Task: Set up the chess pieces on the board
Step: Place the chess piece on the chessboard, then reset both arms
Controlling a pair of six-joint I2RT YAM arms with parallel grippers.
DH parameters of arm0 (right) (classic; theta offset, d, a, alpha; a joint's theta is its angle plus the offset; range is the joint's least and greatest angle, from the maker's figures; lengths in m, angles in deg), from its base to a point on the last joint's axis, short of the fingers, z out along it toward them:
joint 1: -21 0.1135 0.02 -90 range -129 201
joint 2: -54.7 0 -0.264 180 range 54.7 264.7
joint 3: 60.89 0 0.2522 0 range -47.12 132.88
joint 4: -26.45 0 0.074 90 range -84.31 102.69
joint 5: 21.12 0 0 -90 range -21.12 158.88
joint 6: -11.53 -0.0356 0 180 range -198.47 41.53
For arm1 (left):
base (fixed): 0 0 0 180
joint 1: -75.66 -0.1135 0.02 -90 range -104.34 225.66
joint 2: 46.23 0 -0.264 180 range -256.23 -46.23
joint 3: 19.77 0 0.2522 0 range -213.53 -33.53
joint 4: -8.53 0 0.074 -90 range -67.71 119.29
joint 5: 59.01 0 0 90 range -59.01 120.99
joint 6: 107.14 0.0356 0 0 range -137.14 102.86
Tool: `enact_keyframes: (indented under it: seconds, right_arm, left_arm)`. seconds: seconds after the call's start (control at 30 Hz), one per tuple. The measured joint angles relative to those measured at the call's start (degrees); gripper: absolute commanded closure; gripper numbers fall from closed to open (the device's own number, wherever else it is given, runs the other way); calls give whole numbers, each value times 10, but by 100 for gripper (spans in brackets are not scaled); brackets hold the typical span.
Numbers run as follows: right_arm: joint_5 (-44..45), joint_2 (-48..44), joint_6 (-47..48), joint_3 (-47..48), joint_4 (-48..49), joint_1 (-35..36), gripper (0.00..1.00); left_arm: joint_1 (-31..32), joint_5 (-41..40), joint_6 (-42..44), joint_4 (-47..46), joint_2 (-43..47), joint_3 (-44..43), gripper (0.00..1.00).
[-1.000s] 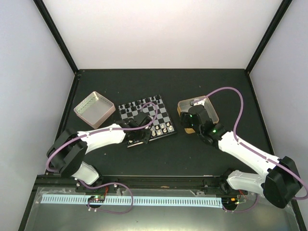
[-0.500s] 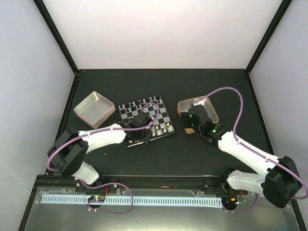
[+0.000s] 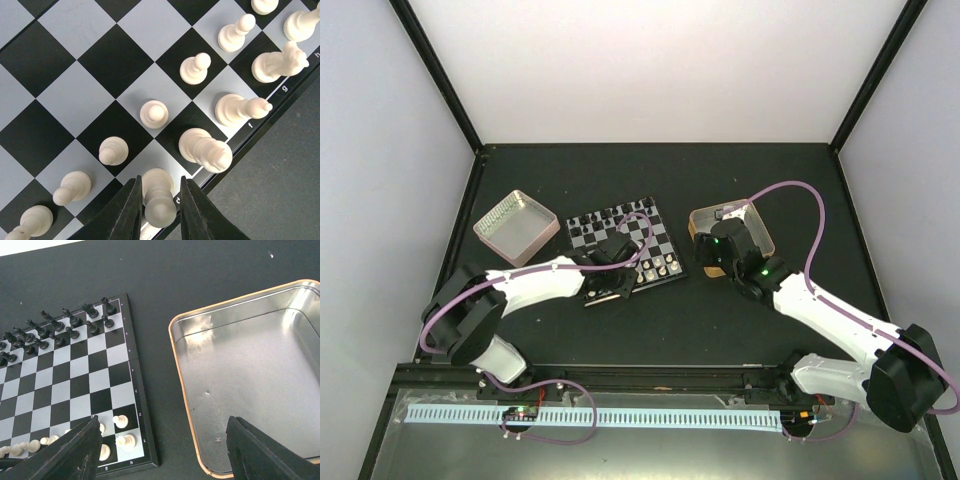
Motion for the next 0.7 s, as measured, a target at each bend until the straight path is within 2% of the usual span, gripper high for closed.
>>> enact_keyframes:
  seconds: [0.37, 0.53, 0.7]
  right_arm:
    - [0, -28, -8, -1, -9, 0, 31]
    - [2, -61, -10, -1, -19, 0, 31]
    - [17, -108, -10, -1, -47, 0, 29]
  left_arm:
    - [0, -2, -2, 19, 31, -10, 60]
    - [0, -17, -6, 38, 110, -19, 48]
    - [0, -52, -9, 47, 231, -21, 30]
